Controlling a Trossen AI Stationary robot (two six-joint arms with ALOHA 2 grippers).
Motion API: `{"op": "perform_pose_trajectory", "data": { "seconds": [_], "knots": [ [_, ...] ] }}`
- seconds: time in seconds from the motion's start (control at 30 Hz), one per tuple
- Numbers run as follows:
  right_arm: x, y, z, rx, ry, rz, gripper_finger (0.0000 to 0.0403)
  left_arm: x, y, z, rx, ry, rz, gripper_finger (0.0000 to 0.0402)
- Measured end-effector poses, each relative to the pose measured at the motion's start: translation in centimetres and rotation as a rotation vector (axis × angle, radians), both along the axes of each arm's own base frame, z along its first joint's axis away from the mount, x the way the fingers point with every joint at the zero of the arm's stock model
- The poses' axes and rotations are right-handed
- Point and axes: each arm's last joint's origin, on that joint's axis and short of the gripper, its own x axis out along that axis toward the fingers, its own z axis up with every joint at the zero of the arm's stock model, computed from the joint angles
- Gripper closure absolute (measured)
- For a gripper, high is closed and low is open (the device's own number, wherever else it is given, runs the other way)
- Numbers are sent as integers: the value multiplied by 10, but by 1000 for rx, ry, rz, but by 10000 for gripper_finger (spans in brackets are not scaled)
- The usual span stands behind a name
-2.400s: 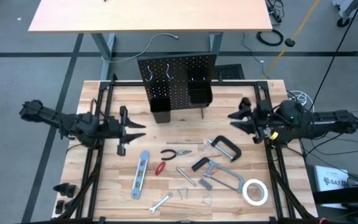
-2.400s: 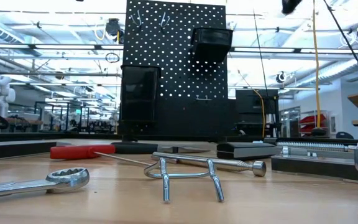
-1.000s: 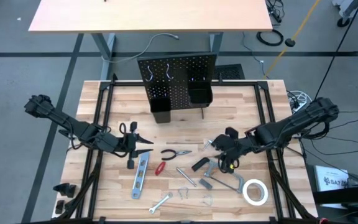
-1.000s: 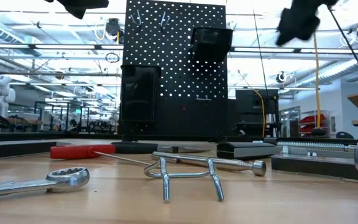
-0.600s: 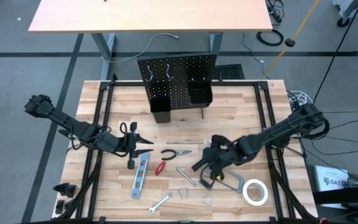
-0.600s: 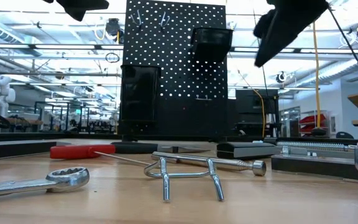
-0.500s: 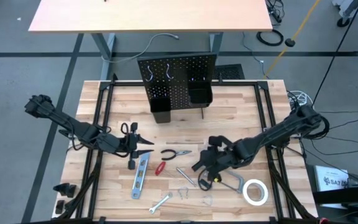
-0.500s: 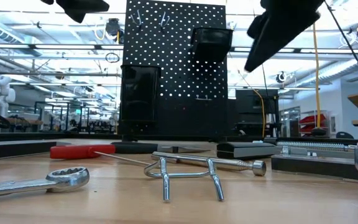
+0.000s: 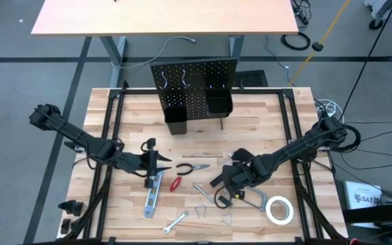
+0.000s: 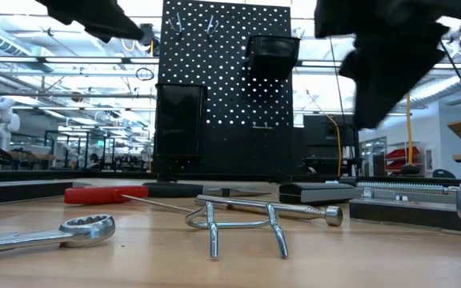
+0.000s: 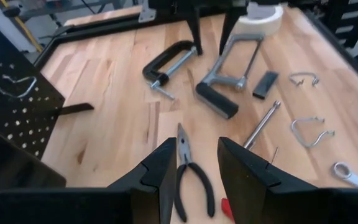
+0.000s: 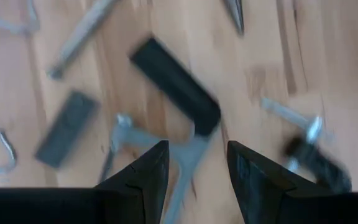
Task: Hang tools onto peg board
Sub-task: Hang the clamp on the pegboard
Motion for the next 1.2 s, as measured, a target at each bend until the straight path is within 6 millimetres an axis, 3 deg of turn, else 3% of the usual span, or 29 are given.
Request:
{"op": "perform_pose_trajectory", "data": {
  "seconds": [0.27, 0.53, 0.83, 0.97, 1.2],
  "knots": [
    [-26, -6, -7, -82, 204, -128, 248, -5, 3, 2, 20, 2, 30, 281],
    [-59, -20, -29, -69, 278, -248, 248, -14, 9, 4, 35, 29, 76, 281],
    [-101, -47, -26, 8, 67, -448, 248, -18, 13, 7, 56, 1, 153, 281],
    [-113, -55, -35, 86, 5, -538, 248, -18, 14, 7, 65, -4, 168, 281],
    [-120, -58, -55, 114, -28, -543, 248, -18, 14, 8, 79, -4, 161, 281]
  ]
}}
